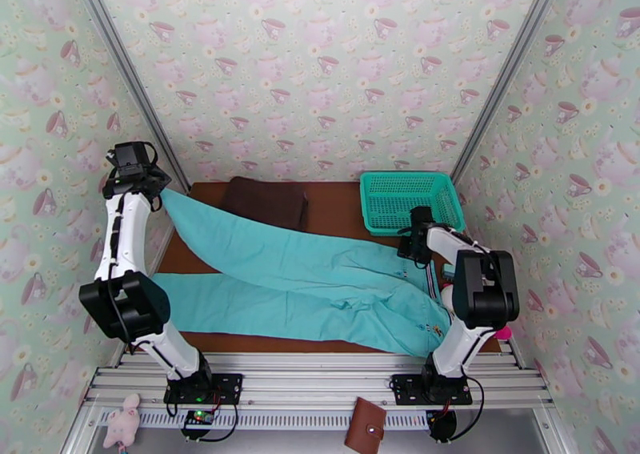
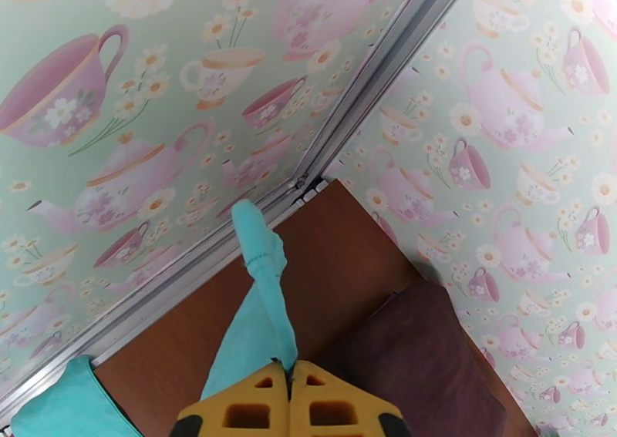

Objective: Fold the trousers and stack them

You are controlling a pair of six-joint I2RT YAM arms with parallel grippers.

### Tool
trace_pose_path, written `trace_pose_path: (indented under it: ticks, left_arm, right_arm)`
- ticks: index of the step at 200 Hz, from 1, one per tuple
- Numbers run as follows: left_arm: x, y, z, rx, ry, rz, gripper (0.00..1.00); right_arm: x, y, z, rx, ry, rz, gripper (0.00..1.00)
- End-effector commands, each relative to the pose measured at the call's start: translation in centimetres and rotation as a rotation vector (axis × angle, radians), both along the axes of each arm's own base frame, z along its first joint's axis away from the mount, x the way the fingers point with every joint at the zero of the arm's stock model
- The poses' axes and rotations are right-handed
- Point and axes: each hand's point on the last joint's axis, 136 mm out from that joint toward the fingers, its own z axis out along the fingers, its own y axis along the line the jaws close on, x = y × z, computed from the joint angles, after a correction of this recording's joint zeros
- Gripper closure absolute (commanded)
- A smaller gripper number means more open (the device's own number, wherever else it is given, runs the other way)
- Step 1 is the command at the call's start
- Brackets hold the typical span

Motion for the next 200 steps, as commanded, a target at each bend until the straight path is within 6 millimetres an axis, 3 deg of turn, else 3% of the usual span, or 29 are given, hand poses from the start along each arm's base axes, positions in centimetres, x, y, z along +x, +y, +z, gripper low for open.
trace_pose_path:
  ticks: [1, 35, 58, 105, 133, 160, 200]
  left_arm:
    - [0.1, -0.1, 0.4, -0.006, -0.025, -0.014, 1.00]
    - [0.3, 0.0, 0.3, -0.005, -0.020, -0.019, 1.00]
    - [0.3, -0.1, 0.4, -0.004, -0.021, -0.023, 1.00]
    - [1.0, -0.3, -0.3, -0.025, -0.022, -0.042, 1.00]
    - [1.2, -0.5, -0.7, -0.037, -0.020, -0.052, 1.00]
    - [1.0, -0.6, -0.4, -0.035, -0.023, -0.056, 1.00]
    - [0.8, -0.5, 0.6, -0.040, -0.055, -0.060, 1.00]
  right_arm:
    - [0.0, 0.0, 1.4, -0.012, -0.048, -0.001, 0.53]
    - [1.7, 0.2, 3.6, 0.004, -0.172, 0.004, 0.52]
    - [0.7, 0.0, 4.5, -0.004, -0.195, -0.036, 0.52]
    - [-3.4, -0.4, 0.6, -0.010, -0.089, -0.102, 0.53]
    - [-3.2, -0.4, -0.4, -0.011, -0.062, -0.112, 0.49]
    - [-3.1, 0.0, -1.3, 0.016, 0.006, -0.114, 0.29]
    - [-4.2, 1.5, -3.4, 0.048, 0.129, -0.092, 0.27]
